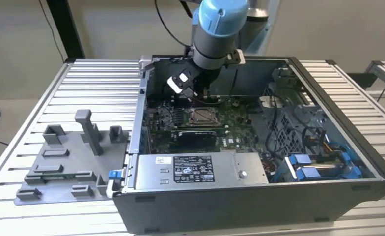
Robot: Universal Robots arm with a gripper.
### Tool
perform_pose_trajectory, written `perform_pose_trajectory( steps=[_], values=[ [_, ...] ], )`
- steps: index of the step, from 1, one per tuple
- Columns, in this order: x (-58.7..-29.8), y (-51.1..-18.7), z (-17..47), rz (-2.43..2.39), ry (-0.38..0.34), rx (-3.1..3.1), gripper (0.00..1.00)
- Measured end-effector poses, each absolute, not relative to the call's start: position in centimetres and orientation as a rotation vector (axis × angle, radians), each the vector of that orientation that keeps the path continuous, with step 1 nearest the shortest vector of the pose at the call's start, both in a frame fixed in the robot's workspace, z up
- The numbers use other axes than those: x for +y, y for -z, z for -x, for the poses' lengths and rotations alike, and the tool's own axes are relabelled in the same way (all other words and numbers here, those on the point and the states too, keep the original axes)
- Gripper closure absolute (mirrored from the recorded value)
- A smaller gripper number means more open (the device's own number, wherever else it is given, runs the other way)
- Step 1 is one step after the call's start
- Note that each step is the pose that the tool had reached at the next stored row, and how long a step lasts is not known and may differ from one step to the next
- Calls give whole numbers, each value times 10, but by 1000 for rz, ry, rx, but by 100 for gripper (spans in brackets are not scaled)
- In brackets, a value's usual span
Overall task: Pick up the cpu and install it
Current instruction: 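Close the cpu cover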
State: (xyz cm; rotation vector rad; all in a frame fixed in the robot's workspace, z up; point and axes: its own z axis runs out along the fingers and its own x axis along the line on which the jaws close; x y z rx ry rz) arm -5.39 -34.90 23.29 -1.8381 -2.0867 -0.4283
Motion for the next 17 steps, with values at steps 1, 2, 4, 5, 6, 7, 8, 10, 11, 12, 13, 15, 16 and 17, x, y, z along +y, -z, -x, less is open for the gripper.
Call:
perform_pose_trajectory(
  steps=[1,2,4,5,6,7,8,10,11,12,13,15,16,17],
  values=[
    [-349,-233,58,1838,430,-2088,100],
    [-349,-233,63,1839,432,-2089,100],
    [-349,-233,70,1840,438,-2093,100],
    [-349,-233,73,1840,443,-2096,100],
    [-349,-233,77,1841,447,-2099,100],
    [-348,-232,80,1841,451,-2102,100],
    [-348,-231,83,1842,456,-2104,100],
    [-349,-228,87,1843,461,-2108,100],
    [-349,-226,87,1844,462,-2109,100],
    [-349,-224,88,1844,463,-2109,100],
    [-349,-222,88,1844,463,-2109,100],
    [-349,-219,88,1844,462,-2110,100],
    [-349,-217,88,1844,462,-2110,100],
    [-349,-215,88,1844,461,-2110,100]
  ],
)
